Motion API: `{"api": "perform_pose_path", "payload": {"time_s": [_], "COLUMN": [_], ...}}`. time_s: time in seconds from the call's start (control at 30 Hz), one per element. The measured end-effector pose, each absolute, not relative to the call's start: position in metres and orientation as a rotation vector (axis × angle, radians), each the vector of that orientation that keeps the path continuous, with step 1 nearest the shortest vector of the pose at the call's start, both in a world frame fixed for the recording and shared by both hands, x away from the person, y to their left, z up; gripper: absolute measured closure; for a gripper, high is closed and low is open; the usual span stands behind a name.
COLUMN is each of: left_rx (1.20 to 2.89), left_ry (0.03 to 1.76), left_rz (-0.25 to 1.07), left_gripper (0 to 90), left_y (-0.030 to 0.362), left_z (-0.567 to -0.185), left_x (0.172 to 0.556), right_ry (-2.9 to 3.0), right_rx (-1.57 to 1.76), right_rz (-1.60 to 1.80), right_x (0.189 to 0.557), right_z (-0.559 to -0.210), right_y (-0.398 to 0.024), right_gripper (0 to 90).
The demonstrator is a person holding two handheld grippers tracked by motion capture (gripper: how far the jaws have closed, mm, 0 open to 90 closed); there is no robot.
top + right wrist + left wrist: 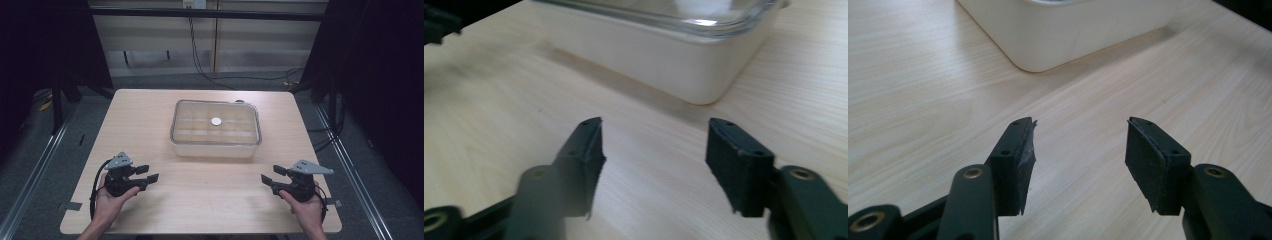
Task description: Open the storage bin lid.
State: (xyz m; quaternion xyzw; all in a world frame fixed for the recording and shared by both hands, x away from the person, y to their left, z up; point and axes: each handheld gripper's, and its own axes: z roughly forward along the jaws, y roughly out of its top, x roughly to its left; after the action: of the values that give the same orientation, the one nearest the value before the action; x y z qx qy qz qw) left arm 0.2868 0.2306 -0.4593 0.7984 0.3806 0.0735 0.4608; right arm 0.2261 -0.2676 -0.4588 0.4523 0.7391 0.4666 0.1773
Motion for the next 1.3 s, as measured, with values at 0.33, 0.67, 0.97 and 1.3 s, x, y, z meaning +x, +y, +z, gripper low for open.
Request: {"api": "perform_pose_path", "payload": {"time_s": [0.33, 0.67, 0.97, 1.3], "left_rx": [1.993, 1.991, 1.936, 1.959], "left_ry": [0.894, 0.904, 0.922, 0.930], "left_rz": [0.160, 0.182, 0.198, 0.206], "left_gripper": [37.4, 33.8, 34.4, 34.5], "left_y": [0.218, 0.218, 0.220, 0.206], "left_z": [-0.451, -0.445, -0.436, -0.429], "left_x": [0.298, 0.312, 0.332, 0.358], "right_ry": [2.151, 2.221, 2.162, 2.185], "right_rx": [1.288, 1.294, 1.318, 1.320], "right_rz": [1.279, 1.212, 1.271, 1.246], "right_x": [0.246, 0.278, 0.297, 0.320], "right_z": [-0.446, -0.439, -0.416, -0.404], "right_y": [-0.257, -0.247, -0.253, -0.252], "right_gripper": [40.0, 27.7, 26.3, 25.3]}}
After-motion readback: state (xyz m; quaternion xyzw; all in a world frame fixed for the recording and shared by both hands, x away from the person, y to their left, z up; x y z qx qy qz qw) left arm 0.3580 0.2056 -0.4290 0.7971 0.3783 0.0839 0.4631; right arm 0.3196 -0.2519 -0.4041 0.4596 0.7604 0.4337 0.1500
